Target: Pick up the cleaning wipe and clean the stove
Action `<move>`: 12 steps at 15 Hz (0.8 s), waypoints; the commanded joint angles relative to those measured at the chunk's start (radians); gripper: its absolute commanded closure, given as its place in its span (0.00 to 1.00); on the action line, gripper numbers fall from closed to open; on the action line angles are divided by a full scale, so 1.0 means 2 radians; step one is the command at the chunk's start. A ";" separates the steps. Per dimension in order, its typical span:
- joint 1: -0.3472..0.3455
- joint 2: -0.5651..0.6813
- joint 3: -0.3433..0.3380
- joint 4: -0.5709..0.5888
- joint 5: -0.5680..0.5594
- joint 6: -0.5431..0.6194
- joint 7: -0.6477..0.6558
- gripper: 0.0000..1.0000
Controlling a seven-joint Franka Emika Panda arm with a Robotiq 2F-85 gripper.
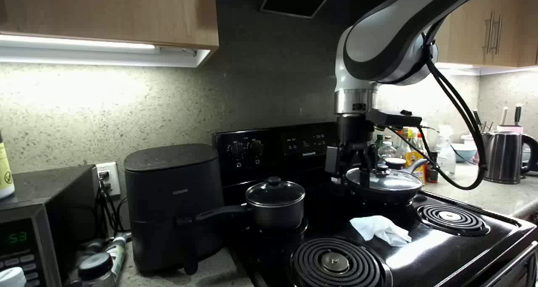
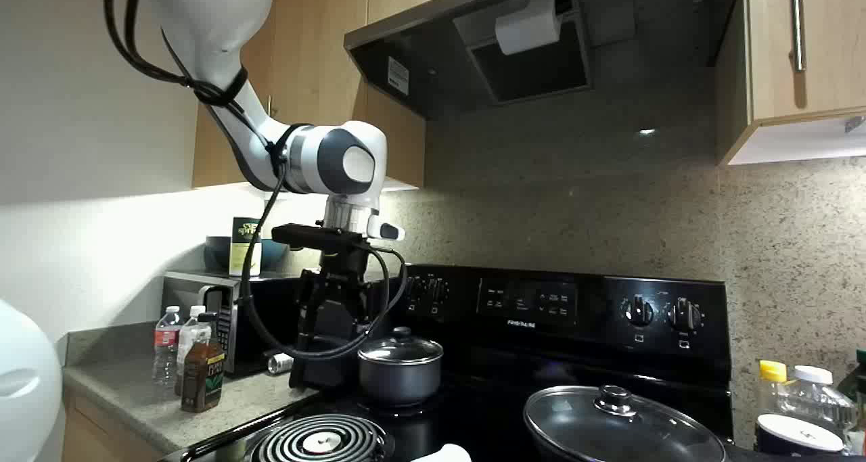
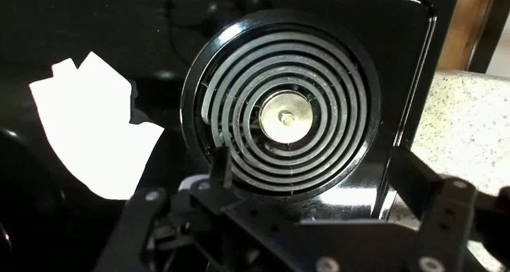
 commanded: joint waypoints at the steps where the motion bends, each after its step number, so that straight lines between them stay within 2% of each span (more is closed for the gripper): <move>1: -0.002 0.000 0.002 0.001 0.000 -0.001 0.000 0.00; 7: -0.004 0.006 0.001 0.004 -0.002 -0.006 -0.003 0.00; 12: -0.028 0.038 -0.010 0.015 -0.044 0.010 0.013 0.00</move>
